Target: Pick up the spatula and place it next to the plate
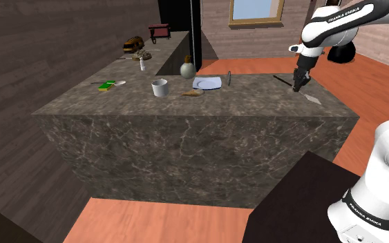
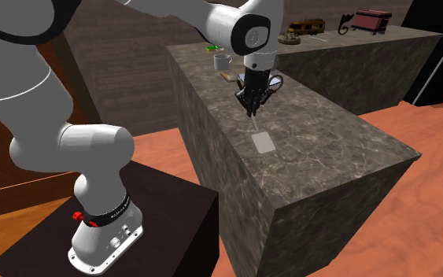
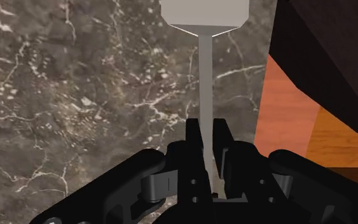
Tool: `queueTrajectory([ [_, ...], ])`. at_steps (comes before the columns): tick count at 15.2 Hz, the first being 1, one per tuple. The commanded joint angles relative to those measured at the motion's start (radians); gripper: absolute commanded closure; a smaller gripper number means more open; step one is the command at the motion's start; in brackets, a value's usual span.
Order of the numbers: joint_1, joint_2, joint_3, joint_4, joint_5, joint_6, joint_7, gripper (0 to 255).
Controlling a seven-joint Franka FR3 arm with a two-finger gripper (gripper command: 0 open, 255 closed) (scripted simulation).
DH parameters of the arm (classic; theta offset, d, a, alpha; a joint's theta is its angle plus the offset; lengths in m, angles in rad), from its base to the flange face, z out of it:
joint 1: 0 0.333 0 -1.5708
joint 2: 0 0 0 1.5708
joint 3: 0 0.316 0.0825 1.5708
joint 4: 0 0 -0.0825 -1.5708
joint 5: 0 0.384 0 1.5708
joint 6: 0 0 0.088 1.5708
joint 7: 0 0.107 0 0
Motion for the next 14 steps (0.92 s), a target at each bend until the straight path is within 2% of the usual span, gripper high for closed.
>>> queueTrajectory([
  [1,0.041,0.052,-0.004,0.023,0.051,0.009,0.011,255],
  [8,0.138,0.229,0.023,0.115,0.226,0.011,0.044,255],
  [14,0.155,0.41,0.081,0.245,0.393,-0.025,0.055,255],
])
